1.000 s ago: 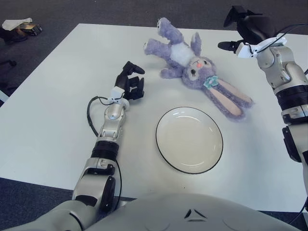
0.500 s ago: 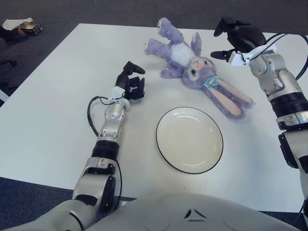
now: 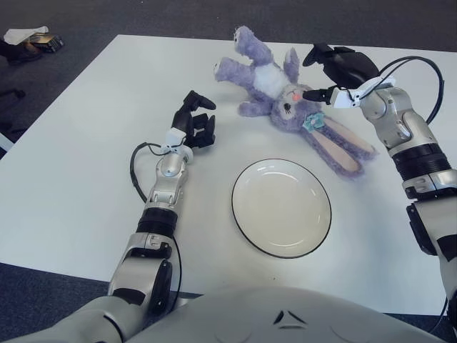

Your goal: Put the doll into the plate.

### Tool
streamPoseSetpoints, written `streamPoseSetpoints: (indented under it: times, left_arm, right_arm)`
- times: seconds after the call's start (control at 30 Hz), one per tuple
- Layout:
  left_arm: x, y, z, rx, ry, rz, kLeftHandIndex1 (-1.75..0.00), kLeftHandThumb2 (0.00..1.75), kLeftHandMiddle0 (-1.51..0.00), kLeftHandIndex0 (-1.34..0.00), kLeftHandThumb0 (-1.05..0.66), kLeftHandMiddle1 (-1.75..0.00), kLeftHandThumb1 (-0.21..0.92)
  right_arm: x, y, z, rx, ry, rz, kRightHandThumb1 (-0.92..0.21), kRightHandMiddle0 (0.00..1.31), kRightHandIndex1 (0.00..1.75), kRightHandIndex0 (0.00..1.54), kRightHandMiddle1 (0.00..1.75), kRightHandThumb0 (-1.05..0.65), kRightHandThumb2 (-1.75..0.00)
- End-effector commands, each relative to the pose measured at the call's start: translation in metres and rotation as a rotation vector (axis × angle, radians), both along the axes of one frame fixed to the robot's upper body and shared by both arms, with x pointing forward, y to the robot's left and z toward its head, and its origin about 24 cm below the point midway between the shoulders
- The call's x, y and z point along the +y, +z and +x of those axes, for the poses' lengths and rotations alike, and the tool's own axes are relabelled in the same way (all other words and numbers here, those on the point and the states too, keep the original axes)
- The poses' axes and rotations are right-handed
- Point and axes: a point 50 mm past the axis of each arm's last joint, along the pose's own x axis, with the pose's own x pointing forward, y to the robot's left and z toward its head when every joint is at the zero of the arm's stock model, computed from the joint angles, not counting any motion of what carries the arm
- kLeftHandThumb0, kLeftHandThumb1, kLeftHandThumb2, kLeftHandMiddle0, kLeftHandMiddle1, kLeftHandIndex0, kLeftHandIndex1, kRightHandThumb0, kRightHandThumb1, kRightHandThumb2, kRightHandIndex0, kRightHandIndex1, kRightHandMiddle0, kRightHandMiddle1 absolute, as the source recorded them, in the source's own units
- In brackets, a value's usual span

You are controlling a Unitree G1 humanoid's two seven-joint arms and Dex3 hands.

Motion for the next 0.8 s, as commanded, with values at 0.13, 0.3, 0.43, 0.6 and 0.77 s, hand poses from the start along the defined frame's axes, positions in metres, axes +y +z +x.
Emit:
streamPoseSetpoints:
  times: [0.13, 0.3, 0.43, 0.6, 0.77]
  left_arm:
    - [-0.003, -0.017, -0.007, 0.052, -0.011, -0.021, -1.75, 1.04, -1.11, -0.43, -0.41, -1.75, 0.54]
    - [-0.003, -0.016, -0.007, 0.051, -0.016, -0.024, -1.75, 1.03, -1.11, -0.43, -0.41, -1.75, 0.55]
    - [-0.003, -0.016, -0.007, 0.047, -0.016, -0.023, -1.75, 1.02, -1.11, -0.43, -0.41, -1.75, 0.55]
    - [-0.003, -0.015, -0.007, 0.043, -0.019, -0.024, -1.75, 1.02, -1.11, -0.42, -0.41, -1.75, 0.56]
    - [-0.004, -0.015, -0.007, 0.039, -0.019, -0.02, -1.75, 1.0, -1.1, -0.41, -0.4, -1.75, 0.57]
  right_arm:
    - [0.01, -0.012, -0.005, 0.056, 0.079, -0.016, -0.92, 0.0, 0.99, 0.14, 0.93, -0.94, -0.68]
    - [0.014, -0.017, -0.006, 0.073, 0.102, -0.038, -0.92, 0.0, 0.87, 0.12, 0.88, -0.95, -0.69]
    - [0.017, -0.021, -0.007, 0.093, 0.118, -0.043, -0.92, 0.0, 0.8, 0.13, 0.84, -0.95, -0.7]
    - [0.021, -0.025, -0.008, 0.116, 0.143, -0.029, -0.92, 0.0, 0.77, 0.14, 0.83, -0.98, -0.72]
    - [0.022, -0.027, -0.009, 0.136, 0.154, -0.02, -0.92, 0.0, 0.7, 0.15, 0.8, -1.01, -0.75]
